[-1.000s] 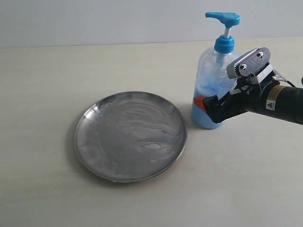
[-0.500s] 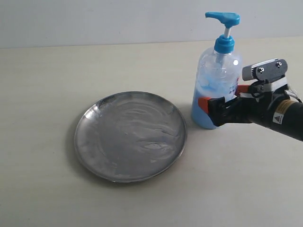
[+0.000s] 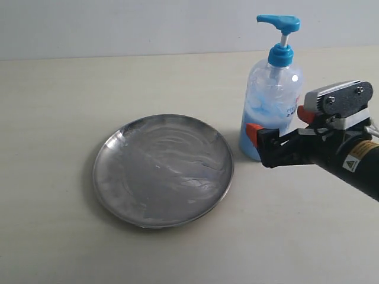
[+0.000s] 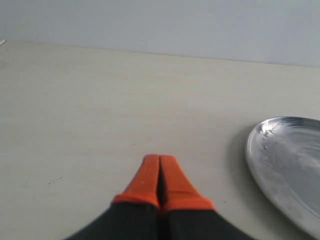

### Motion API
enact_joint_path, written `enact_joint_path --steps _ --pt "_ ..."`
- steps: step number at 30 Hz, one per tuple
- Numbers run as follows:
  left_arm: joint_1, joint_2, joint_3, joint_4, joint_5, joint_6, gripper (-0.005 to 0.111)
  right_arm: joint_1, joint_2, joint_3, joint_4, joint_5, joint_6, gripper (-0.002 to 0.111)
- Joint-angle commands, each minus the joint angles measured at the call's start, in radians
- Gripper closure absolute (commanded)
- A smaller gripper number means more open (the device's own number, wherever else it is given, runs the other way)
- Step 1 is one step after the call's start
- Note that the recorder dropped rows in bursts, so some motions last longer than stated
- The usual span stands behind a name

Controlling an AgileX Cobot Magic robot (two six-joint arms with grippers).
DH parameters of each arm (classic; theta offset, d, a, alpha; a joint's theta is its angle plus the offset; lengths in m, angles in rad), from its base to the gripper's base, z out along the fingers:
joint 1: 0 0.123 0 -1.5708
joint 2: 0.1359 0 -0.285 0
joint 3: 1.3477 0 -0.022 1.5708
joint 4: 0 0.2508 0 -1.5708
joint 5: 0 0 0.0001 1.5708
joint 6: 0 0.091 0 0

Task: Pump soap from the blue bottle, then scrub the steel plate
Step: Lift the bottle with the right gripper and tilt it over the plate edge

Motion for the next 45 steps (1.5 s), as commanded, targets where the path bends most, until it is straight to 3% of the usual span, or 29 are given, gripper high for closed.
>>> enact_joint_path --steps 1,4,8,13,26,36,39,45 --pt "0.003 -0.005 0.003 0.004 -0.010 0.003 0.107 0.189 -0.024 -0.001 0.368 0.024 -0.114 0.004" --pt "0.003 -0.005 0.003 0.004 -0.010 0.003 0.107 0.294 -0.024 -0.040 0.574 0.051 -0.151 0.004" --pt "0.003 -0.005 0.003 0.004 -0.010 0.003 0.107 0.400 -0.015 -0.123 0.828 0.093 -0.353 0.004" --pt "0.003 -0.005 0.003 0.004 -0.010 0.003 0.107 0.438 0.050 -0.220 1.044 0.081 -0.542 0.004" --pt "0.001 -0.005 0.003 0.004 -0.010 0.003 0.107 0.438 0.237 -0.325 1.115 -0.127 -0.472 0.004" --pt "0.001 -0.005 0.003 0.004 -0.010 0.003 0.107 0.417 0.328 -0.337 1.035 -0.211 -0.449 0.005" --pt "0.001 -0.005 0.003 0.004 -0.010 0.003 0.107 0.378 0.333 -0.337 0.964 -0.217 -0.417 0.012" --pt "0.001 -0.005 0.003 0.004 -0.010 0.003 0.107 0.308 0.335 -0.337 0.839 -0.227 -0.409 0.045"
